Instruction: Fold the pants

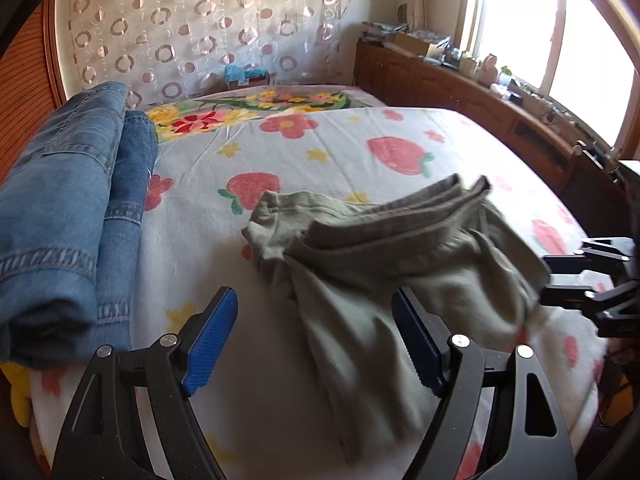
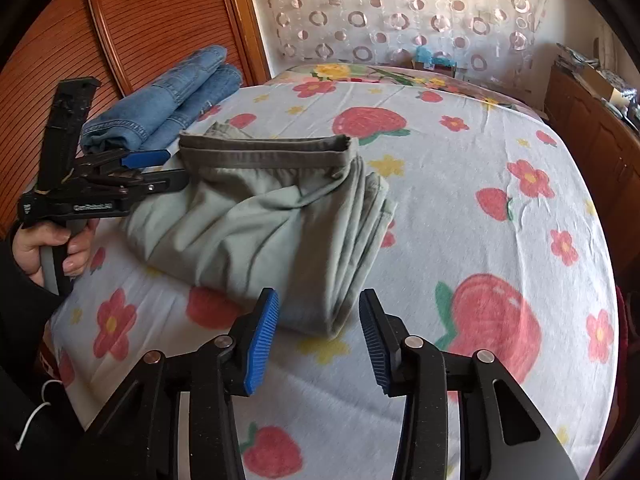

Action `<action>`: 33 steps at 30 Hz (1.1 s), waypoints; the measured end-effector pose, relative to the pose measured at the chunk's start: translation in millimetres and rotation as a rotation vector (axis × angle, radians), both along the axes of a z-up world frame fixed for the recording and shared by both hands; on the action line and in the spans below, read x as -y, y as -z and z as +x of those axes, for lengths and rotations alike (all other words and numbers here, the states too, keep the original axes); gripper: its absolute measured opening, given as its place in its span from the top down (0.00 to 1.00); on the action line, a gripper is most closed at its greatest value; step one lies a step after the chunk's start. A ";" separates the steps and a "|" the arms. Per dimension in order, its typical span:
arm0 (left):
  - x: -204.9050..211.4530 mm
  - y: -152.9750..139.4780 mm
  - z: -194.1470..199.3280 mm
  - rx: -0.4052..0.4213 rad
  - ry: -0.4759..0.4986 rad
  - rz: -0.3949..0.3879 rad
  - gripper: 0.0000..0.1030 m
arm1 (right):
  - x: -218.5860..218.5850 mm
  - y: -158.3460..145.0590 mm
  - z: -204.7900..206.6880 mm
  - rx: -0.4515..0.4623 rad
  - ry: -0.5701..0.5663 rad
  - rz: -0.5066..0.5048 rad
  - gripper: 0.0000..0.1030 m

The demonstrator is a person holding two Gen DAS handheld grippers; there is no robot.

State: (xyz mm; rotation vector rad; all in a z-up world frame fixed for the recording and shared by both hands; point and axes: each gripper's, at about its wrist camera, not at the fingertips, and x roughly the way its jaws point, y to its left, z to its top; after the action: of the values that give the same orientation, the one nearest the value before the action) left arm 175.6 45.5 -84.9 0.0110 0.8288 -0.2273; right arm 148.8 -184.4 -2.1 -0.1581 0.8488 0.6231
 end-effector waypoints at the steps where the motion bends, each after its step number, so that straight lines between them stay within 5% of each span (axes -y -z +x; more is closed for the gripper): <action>1: -0.5 -1.6 -6.4 0.004 0.004 -0.004 0.22 | 0.3 0.1 -3.3 0.003 -0.002 0.000 0.61; 8: -4.0 -1.9 -39.7 0.008 0.017 -0.033 0.28 | -3.8 -0.8 -13.8 0.020 0.007 -0.001 0.69; 21: 6.2 12.8 -65.8 -0.014 0.042 -0.080 0.63 | -2.7 1.9 -12.7 0.022 0.045 -0.008 0.70; 25: 5.9 14.0 -63.8 -0.014 0.046 -0.082 0.70 | -5.8 1.0 -13.3 0.024 0.034 -0.013 0.80; 28: 7.1 11.4 -66.3 0.008 0.057 -0.076 0.88 | -5.4 0.7 -14.7 0.028 0.018 0.002 0.90; 33: -1.8 -2.2 -74.8 0.066 0.033 -0.103 0.90 | 10.2 -8.6 -19.6 0.099 0.064 0.037 0.93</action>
State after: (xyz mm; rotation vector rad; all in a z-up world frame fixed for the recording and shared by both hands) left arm 100.7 47.2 -82.6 -0.0641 0.7508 -0.2996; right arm 129.3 -194.6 6.5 -0.1264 0.7432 0.5663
